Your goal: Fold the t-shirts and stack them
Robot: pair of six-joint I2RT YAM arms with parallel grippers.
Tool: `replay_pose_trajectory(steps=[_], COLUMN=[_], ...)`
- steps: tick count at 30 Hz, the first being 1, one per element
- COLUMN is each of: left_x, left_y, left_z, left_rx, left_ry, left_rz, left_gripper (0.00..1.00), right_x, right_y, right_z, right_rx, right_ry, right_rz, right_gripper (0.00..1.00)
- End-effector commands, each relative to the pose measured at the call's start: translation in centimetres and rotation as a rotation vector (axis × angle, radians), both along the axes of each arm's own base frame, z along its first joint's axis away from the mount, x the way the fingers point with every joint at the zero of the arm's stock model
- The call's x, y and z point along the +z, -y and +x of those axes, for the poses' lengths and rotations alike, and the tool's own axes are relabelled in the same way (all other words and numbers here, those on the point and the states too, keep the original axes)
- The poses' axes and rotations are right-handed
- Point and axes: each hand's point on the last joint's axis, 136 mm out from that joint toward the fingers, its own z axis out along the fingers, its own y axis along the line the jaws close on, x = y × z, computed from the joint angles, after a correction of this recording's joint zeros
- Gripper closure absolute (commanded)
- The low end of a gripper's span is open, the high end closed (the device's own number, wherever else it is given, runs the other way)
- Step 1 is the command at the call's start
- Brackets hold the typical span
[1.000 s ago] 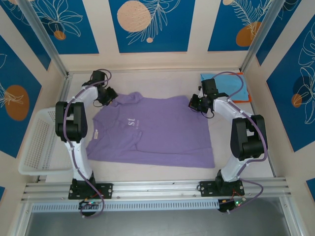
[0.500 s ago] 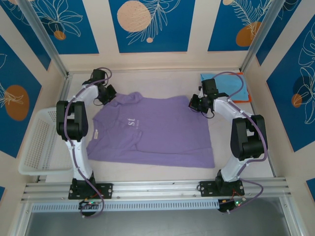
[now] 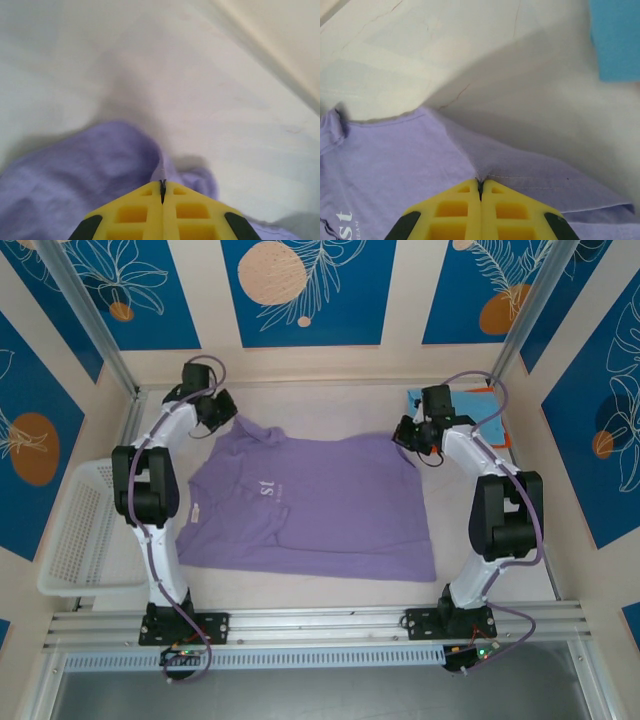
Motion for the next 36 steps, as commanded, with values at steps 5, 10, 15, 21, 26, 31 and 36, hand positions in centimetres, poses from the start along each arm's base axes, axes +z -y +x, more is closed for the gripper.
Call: replay_pose_trajectory(steps=[5, 10, 15, 21, 26, 31, 36], left_x=[4.5, 4.2, 4.7, 5.5, 6.6, 6.1, 4.5], left_y=[1.0, 1.6, 1.7, 1.8, 2.0, 0.1, -1.3], left_z=[3.6, 4.7, 4.6, 2.2, -1.9, -7.5, -12.4], left_rx=[-0.095, -0.120, -0.143, -0.181, -0.207, -0.120, -0.010], left_ry=[0.153, 0.130, 0.122, 0.134, 0.154, 0.143, 0.132], left_rz=[0.016, -0.024, -0.009, 0.010, 0.017, 0.064, 0.051], left_gripper=[1.00, 1.00, 1.00, 1.00, 1.00, 1.00, 1.00], right_x=[-1.5, -2.3, -1.9, -0.8, -1.0, -2.0, -2.1], right_y=[1.4, 2.2, 1.8, 1.5, 2.2, 3.0, 3.7], right_z=[1.2, 1.7, 1.8, 0.4, -2.0, -4.8, -6.8], right_rx=[0.036, 0.030, 0.055, 0.062, 0.017, -0.028, -0.092], right_ry=[-0.040, -0.065, -0.052, -0.054, -0.105, -0.163, -0.183], right_rz=[-0.011, 0.040, 0.074, 0.099, 0.109, 0.084, 0.104], right_gripper=[1.00, 1.00, 1.00, 1.00, 1.00, 1.00, 1.00])
